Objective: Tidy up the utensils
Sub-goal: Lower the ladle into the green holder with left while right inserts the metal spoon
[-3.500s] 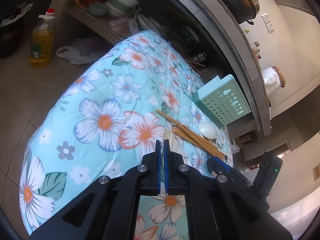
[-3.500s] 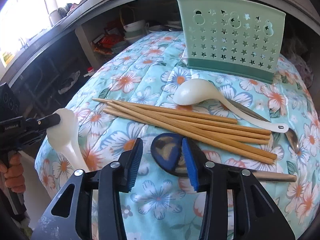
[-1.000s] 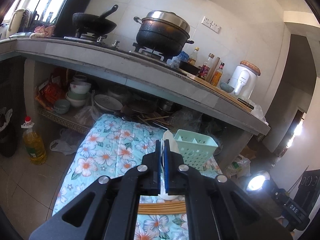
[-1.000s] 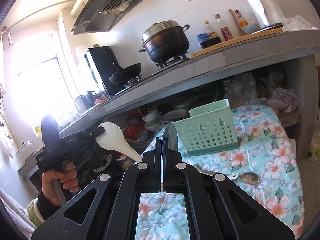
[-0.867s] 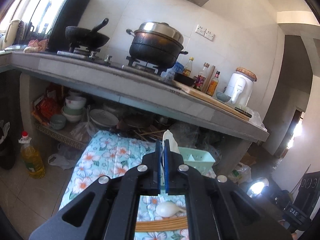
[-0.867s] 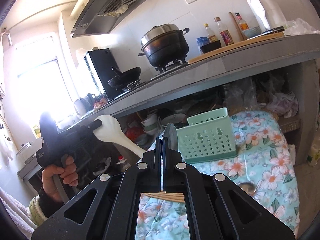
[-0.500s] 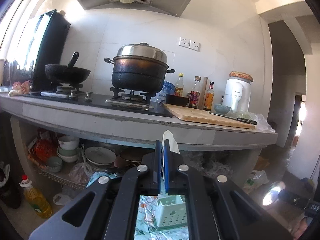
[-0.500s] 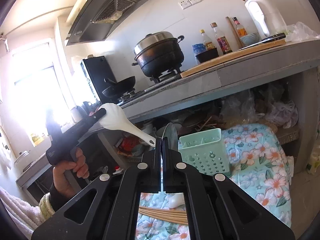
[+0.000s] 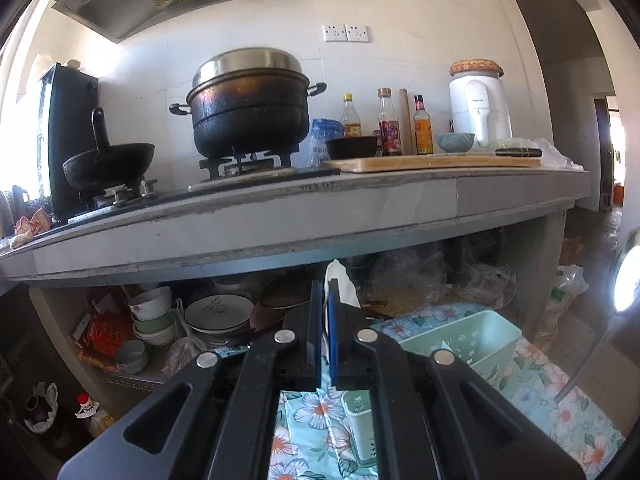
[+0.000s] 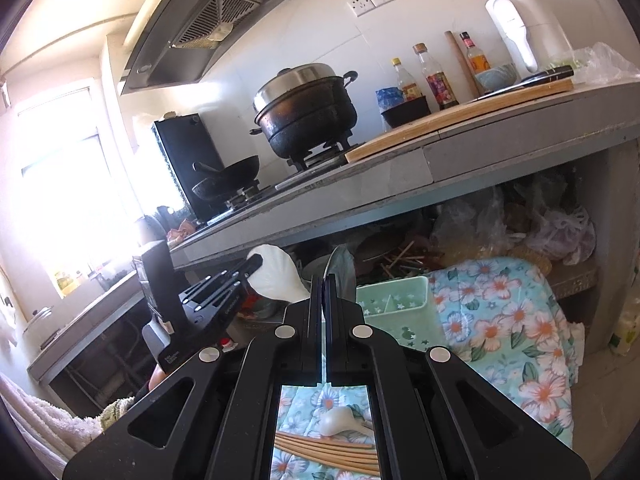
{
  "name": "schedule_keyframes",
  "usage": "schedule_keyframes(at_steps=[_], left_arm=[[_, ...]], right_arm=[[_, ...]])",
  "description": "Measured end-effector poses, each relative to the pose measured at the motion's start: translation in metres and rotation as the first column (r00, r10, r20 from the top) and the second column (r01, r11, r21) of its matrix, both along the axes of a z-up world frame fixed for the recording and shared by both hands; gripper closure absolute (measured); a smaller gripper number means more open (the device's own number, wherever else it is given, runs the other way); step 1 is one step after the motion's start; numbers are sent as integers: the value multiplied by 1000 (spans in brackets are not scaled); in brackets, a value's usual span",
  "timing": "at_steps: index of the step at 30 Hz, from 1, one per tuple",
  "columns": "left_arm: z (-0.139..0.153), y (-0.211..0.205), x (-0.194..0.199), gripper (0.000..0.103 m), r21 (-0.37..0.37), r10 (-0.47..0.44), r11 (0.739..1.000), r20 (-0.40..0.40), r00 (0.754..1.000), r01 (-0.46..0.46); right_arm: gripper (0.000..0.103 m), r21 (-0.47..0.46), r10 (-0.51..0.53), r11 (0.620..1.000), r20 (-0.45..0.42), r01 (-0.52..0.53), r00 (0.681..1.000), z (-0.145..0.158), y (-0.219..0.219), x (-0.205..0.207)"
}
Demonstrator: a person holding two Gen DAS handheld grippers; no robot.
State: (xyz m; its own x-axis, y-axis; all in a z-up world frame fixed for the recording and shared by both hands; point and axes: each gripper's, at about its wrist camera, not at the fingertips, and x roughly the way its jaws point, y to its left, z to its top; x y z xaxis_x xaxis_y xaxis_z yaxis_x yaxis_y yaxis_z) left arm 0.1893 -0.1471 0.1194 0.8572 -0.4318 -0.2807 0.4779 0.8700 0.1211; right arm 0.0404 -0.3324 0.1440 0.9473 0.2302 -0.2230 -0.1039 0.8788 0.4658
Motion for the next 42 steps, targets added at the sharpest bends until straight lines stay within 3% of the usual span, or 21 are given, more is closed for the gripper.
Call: schedule_keyframes(at_steps=[4,8,12,17,25,30,38,42], left_arm=[[-18,-6,16,101,-2,-18,1000,-98,995,18],[-29,-5,32,99,-55,-39,998,-205,978,28],[-36,-3,41,99,-95,-54,995,-263,963,29],[-37,5,43,84,-153,-73,988,-288,955,29],[-28,21,27,75,-193,-75,981,-268,960,23],[-24,31,12,73,-199,-75,980,-260,963,22],[-31,49,-8,69,-191,-49,982,-280,959,-5],[-38,53,-11,68,-175,-40,984,-300,953,-14]], right_arm=[[103,30,20,999,0,-20,1000,0,-6,7],[103,61,46,997,11,-47,999,6,-14,16],[103,88,75,993,41,-78,996,17,-22,26],[103,112,108,987,88,-118,990,32,-30,39],[103,163,149,972,119,-167,982,39,-41,72],[103,174,151,971,77,-163,986,21,-42,94],[103,232,134,966,-78,-113,988,-39,-52,115],[103,171,99,983,-169,-70,981,-52,-47,116]])
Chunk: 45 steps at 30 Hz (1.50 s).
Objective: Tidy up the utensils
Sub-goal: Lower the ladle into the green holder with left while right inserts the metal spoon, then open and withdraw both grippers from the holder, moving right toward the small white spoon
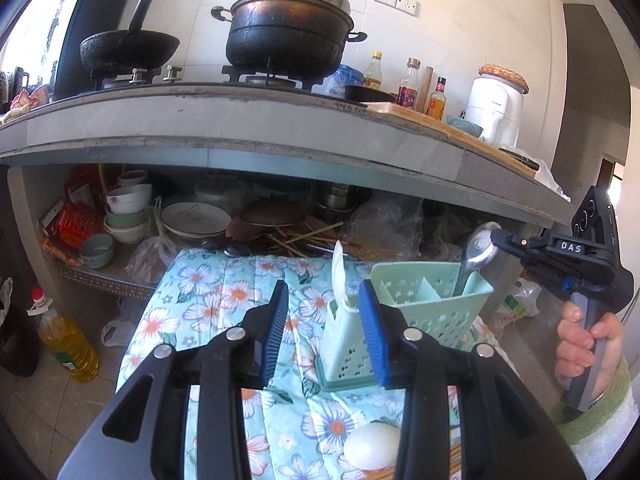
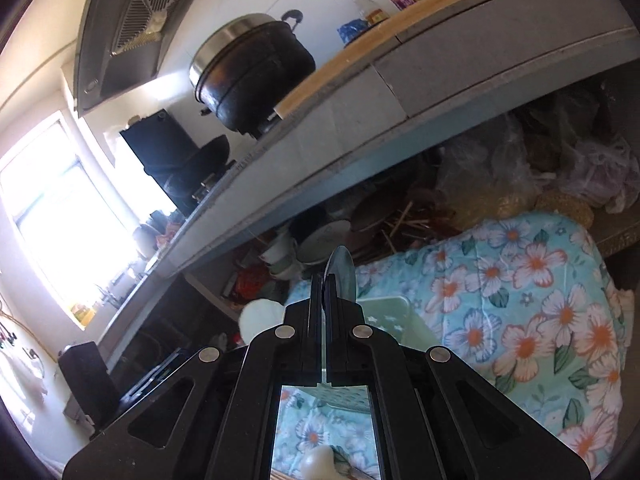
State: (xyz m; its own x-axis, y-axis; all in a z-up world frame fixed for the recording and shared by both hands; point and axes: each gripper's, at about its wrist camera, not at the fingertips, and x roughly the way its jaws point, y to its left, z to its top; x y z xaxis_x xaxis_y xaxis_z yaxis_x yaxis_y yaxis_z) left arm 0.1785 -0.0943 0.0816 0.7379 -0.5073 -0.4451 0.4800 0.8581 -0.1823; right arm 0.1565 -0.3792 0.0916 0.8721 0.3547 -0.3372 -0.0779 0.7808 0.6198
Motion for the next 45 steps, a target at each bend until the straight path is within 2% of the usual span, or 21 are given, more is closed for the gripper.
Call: schedule_keyframes(at_steps=[4,10,18,21,24,27,33,38,45], left_arm=[[-5,4,-4,66,6,7,1000,-7,1000,-7],[-7,8,-10,62,8,19,1000,-7,1000,-19],[-4,11,-19,58,9,25,1000,8,1000,-25],[-3,11,-22,57,12,22,1000,10,1000,-22],[-4,11,-27,56,17,20,1000,9,1000,-21],[-7,11,-30,54,26,18,1000,1,1000,-18],[-20,11,-36,51,45,20,999,-44,999,-18],[-37,11,-38,49,67,19,998,-96,995,-13],[-61,4,-41,46,120,10,993,-155,988,9]], right_arm=[[99,-63,-40,997,-53,37,998,0,4,-3],[87,-68,-95,993,-38,93,995,7,-3,-21],[84,-39,-154,987,-25,153,988,10,-18,-51],[80,-58,-166,985,-42,163,985,8,-17,-66],[72,-99,-172,981,-68,165,983,4,-10,-79],[62,-145,-168,978,-109,151,980,-6,0,-91],[53,-223,-160,969,-228,108,960,-36,22,-104],[50,-254,-160,964,-319,78,934,-64,39,-112],[46,-275,-159,960,-382,52,910,-98,60,-131]])
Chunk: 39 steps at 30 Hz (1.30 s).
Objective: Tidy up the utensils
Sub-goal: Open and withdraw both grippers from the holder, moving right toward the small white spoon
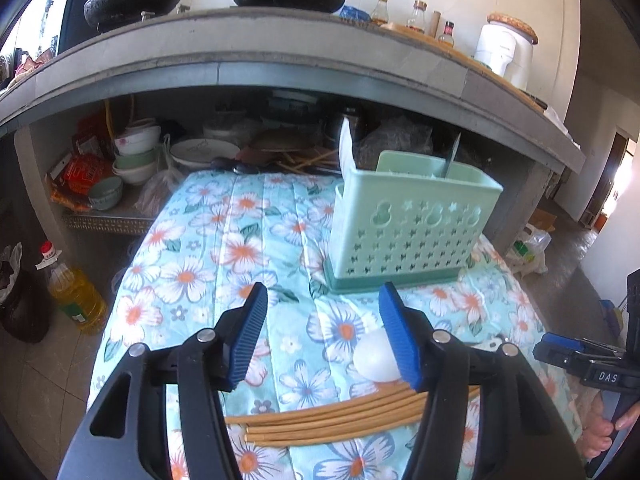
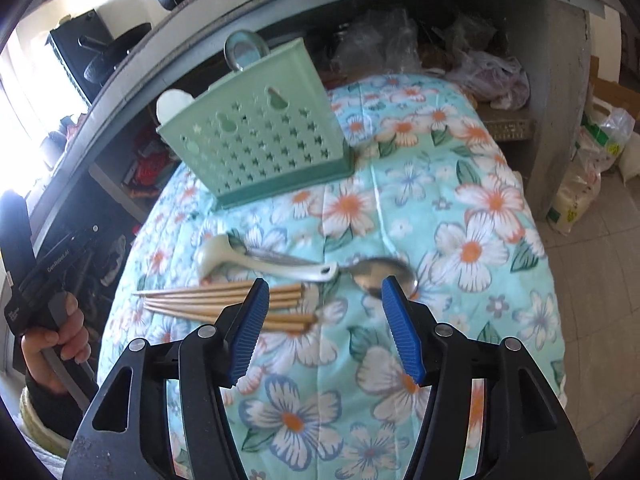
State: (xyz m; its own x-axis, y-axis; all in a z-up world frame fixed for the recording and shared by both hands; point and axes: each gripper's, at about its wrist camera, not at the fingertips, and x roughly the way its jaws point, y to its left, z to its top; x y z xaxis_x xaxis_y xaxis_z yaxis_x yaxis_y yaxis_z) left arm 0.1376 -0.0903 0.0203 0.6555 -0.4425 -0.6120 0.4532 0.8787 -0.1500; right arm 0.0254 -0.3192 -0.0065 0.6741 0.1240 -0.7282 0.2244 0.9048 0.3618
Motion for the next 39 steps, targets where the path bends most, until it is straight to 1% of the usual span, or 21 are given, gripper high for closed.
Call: schedule_keyframes(at_steps=[4,8,11,15,18,23,29,35,39], left_arm=[[-14,-3,0,45,34,-8,999,-30,1000,9],[-27,-9,3,43,79,-11,997,-67,998,16],[-38,-11,6,42,120,-5,993,-93,996,16],[-50,-12,12,42,156,12,988,-142,990,10],[-53,-12,12,41,183,26,983,-149,989,2],[-58,-12,13,37,208,50,978,-155,987,-17],[-65,-14,18,36,238,71,971,-174,982,-28],[-67,-19,21,36,254,75,967,-171,982,-30],[-70,-19,23,35,270,95,962,-172,980,-45]], right_arm=[[45,-22,-4,1000,-20,4,1000,-11,11,-7],[45,-29,-5,1000,-35,4,999,-16,19,-8],[45,-21,-2,1000,-39,1,999,-18,24,-8],[44,-10,14,1000,-39,-15,999,-22,31,-6],[42,-6,29,1000,-40,-30,999,-26,33,-5],[42,-3,48,999,-45,-48,998,-30,32,-2],[42,15,53,999,-33,-53,998,-30,29,-2],[41,25,51,998,-32,-50,998,-32,28,-1],[42,13,62,998,-10,-62,998,-25,27,-1]])
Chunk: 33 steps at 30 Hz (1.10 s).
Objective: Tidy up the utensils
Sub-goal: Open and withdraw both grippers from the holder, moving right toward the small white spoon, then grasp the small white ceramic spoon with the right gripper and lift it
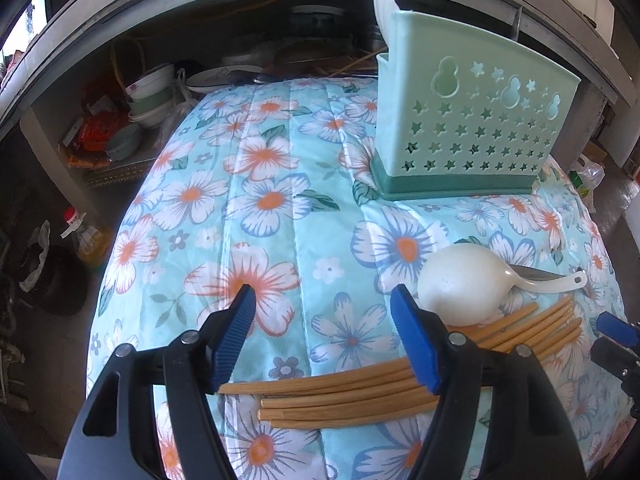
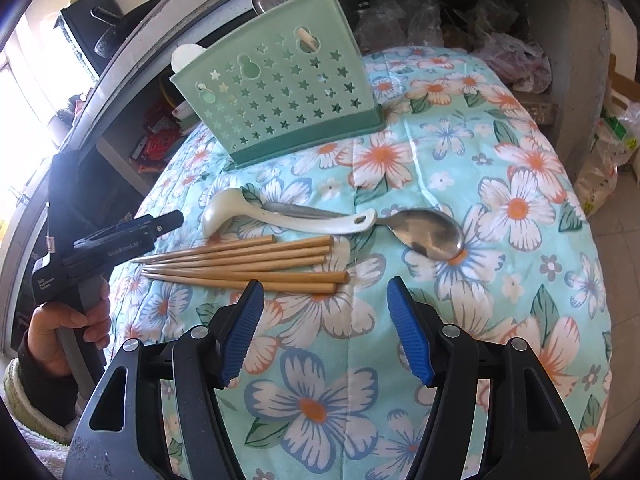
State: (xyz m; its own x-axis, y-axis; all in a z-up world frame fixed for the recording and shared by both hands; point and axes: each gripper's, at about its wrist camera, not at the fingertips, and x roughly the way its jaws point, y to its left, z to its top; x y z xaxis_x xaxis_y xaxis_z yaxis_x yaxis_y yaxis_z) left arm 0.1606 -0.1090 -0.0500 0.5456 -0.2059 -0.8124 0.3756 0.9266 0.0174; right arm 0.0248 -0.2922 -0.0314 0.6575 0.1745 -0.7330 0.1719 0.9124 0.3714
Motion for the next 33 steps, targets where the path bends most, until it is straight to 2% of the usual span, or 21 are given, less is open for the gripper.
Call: schedule_keyframes(at_steps=[6,10,13,20,28,33], left_arm=[[-2,9,2,35,-13,49,999,-1,999,-49],[-2,17,2,35,-20,68,998,10,998,-68],[-3,22,3,35,-30,75,997,10,997,-74],[-4,32,7,35,-49,79,996,9,997,-79],[-6,39,10,35,-68,83,994,5,996,-83],[-9,41,10,35,-79,89,993,-7,996,-89]], right_arm=[[42,-62,72,996,85,-67,994,25,5,17],[45,-101,149,985,88,-140,985,32,14,45],[46,-164,227,963,61,-214,972,29,29,68],[51,-289,335,894,-77,-343,939,4,58,102],[52,-337,369,854,-141,-395,918,-6,68,103],[55,-363,375,844,-127,-395,918,-4,78,113]])
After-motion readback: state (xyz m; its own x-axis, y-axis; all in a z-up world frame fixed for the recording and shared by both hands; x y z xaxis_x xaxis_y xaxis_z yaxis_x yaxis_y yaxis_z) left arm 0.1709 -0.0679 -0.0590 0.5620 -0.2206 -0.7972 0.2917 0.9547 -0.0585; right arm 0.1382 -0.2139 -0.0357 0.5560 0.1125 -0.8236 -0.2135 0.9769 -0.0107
